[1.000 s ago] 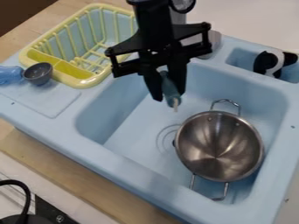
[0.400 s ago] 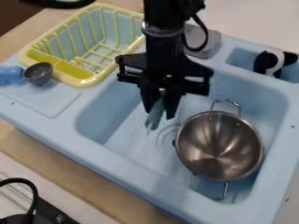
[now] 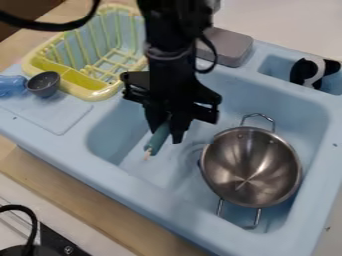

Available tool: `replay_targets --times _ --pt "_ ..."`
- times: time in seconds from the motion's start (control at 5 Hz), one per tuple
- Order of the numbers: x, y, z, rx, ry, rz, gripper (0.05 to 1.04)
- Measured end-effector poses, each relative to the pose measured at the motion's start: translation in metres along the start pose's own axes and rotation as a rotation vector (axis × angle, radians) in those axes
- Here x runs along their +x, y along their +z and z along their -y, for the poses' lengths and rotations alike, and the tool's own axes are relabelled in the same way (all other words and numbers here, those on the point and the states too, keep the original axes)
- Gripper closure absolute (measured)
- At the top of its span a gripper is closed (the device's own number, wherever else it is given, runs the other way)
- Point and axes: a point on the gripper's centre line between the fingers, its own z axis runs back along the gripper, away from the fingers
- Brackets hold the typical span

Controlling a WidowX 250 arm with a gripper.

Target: Put the knife on the sink

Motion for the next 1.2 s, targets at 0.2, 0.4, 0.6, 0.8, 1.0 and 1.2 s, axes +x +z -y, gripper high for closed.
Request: replay_targets --times 0.2,0.4,0.6,0.8,1.0,1.2 --pt "0.000 -0.005 -0.008 -0.007 -0.023 0.007 0.842" --pt "-0.001 -0.014 -0.011 -0.016 -0.002 0.003 0.842" --pt "0.000 -0.017 -0.011 -0.086 0.002 -0.011 0.842" --pt "-0.004 -0.028 -0.012 -0.112 0.017 -0.024 0.803" --pt "-0.005 -0.028 -0.013 -0.150 0.009 -0.031 0.550" --pt "-0.006 -0.027 -0.012 -0.154 0.002 -0.053 0.261"
